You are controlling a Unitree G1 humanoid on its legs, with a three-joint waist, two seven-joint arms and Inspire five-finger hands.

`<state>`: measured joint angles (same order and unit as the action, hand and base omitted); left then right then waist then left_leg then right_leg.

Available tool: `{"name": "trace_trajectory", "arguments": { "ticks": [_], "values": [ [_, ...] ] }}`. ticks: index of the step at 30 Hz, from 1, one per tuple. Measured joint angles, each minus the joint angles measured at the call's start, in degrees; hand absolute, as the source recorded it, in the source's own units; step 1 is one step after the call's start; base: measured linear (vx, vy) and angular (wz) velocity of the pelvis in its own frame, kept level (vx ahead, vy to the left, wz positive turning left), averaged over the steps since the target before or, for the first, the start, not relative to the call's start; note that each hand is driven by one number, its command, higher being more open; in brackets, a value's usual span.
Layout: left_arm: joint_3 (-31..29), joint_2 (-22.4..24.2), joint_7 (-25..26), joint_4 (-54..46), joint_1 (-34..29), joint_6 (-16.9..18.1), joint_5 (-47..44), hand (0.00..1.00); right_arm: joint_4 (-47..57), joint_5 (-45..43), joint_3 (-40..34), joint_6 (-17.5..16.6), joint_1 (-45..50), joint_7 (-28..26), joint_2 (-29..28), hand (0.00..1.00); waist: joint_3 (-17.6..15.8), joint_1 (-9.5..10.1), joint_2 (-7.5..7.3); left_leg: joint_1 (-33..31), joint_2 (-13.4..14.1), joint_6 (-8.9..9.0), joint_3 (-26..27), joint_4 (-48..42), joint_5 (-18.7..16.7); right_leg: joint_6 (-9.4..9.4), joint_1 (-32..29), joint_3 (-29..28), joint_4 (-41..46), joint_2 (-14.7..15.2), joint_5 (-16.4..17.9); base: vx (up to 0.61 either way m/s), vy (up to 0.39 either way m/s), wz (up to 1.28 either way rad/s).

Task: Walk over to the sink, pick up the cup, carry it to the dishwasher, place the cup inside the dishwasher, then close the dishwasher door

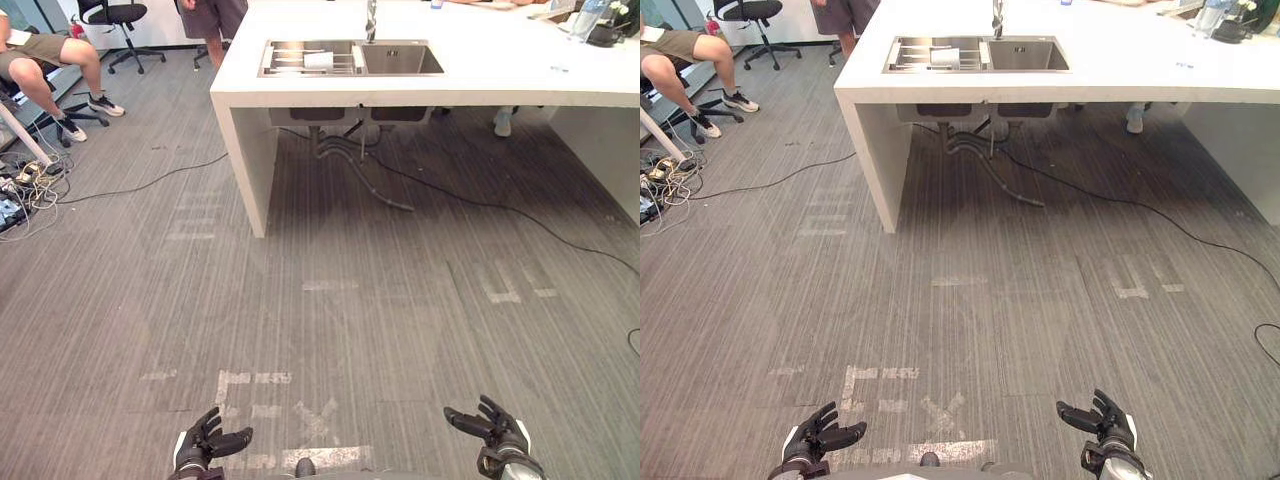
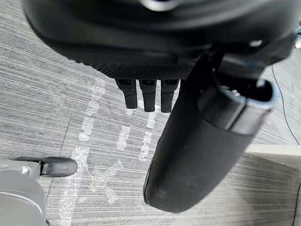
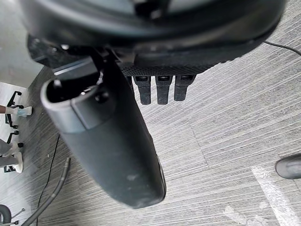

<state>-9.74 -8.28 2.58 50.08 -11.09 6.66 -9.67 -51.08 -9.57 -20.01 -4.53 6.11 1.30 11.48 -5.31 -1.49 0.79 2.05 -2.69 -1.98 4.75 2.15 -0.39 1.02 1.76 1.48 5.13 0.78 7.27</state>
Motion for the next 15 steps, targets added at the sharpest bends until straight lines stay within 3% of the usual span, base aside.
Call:
{"name": "trace_trajectory", "arguments": {
  "ticks": [2,4,6,8,9,11,13,14,15],
  "values": [
    [0.1,0.6,0.1,-0.8,-0.1,0.0,-0.6,0.9,0.0,0.0,-1.0,0.0,-0.8,0.2,0.0,0.9,-0.3,0.22,0.06,-2.4,-0.1,-0.66,1.1,-4.8,-3.5,0.5,-1.5,-0.1,2.4,0.6,2.1,0.05,0.018,-0.12],
    [0.7,1.1,0.2,-2.5,-0.2,0.0,-1.4,0.9,0.0,0.0,-2.1,0.0,-1.1,0.9,0.0,0.9,-0.8,0.45,-0.1,-4.8,-0.4,-1.35,3.2,-11.9,-8.9,3.12,-4.6,0.7,10.7,2.8,7.6,0.08,0.048,-0.06],
    [1.4,1.2,0.3,-3.2,-0.1,0.0,-1.7,0.9,0.0,0.0,-2.0,0.2,-1.2,1.3,0.0,0.9,-1.2,0.61,0.08,-5.0,-0.9,-2.23,3.7,-14.6,-12.0,5.38,-7.8,1.6,20.7,4.3,9.7,0.18,0.066,-0.11],
    [2.2,0.7,1.3,-3.4,0.5,0.0,-2.1,0.9,-0.1,0.0,-1.5,0.3,-1.1,1.2,-0.6,0.9,-2.1,0.16,0.63,-2.8,-0.8,-3.4,3.1,-14.7,-13.2,5.19,-14.3,3.4,34.9,5.4,10.4,0.27,0.063,0.02],
    [2.4,0.4,1.5,-3.5,1.1,0.0,-2.5,0.9,-0.3,0.0,-0.8,0.9,-1.1,1.2,-0.7,0.9,-2.8,-0.1,0.74,-1.2,-0.6,-3.36,2.9,-14.7,-14.1,3.5,-15.9,4.0,36.6,5.5,11.5,0.36,0.044,0.14],
    [2.4,0.2,2.4,-3.5,2.3,0.0,-2.8,0.9,-0.4,0.0,0.8,1.3,-1.2,1.1,-0.5,0.9,-3.3,-0.94,1.36,1.1,0.6,-2.34,1.9,-14.0,-15.4,2.42,-20.3,6.8,34.6,5.1,12.1,0.46,0.009,0.2],
    [2.4,0.6,2.5,-3.5,4.2,0.0,-3.0,0.9,-0.4,0.0,0.9,1.3,-1.4,1.1,0.0,0.9,-4.4,-1.84,3.27,4.1,3.0,-1.61,0.1,-11.8,-15.9,1.77,-23.7,9.1,28.7,2.8,11.3,0.45,-0.037,0.38],
    [2.5,0.8,2.4,-3.5,5.2,0.0,-3.4,0.9,-0.4,0.0,0.9,1.4,-1.5,1.1,0.5,0.9,-5.1,-2.41,4.4,5.8,4.6,-0.82,-0.7,-10.2,-15.7,1.4,-25.4,10.2,24.2,1.5,9.1,0.55,-0.083,0.49],
    [2.4,0.3,2.5,-3.5,6.3,0.3,-3.8,0.9,-0.3,0.0,1.5,1.3,-1.4,1.1,0.8,0.9,-5.4,-2.6,4.07,8.0,5.3,0.55,-1.4,-9.2,-15.1,1.26,-27.3,10.0,15.1,0.6,2.4,0.57,-0.097,0.41]
  ]
}}
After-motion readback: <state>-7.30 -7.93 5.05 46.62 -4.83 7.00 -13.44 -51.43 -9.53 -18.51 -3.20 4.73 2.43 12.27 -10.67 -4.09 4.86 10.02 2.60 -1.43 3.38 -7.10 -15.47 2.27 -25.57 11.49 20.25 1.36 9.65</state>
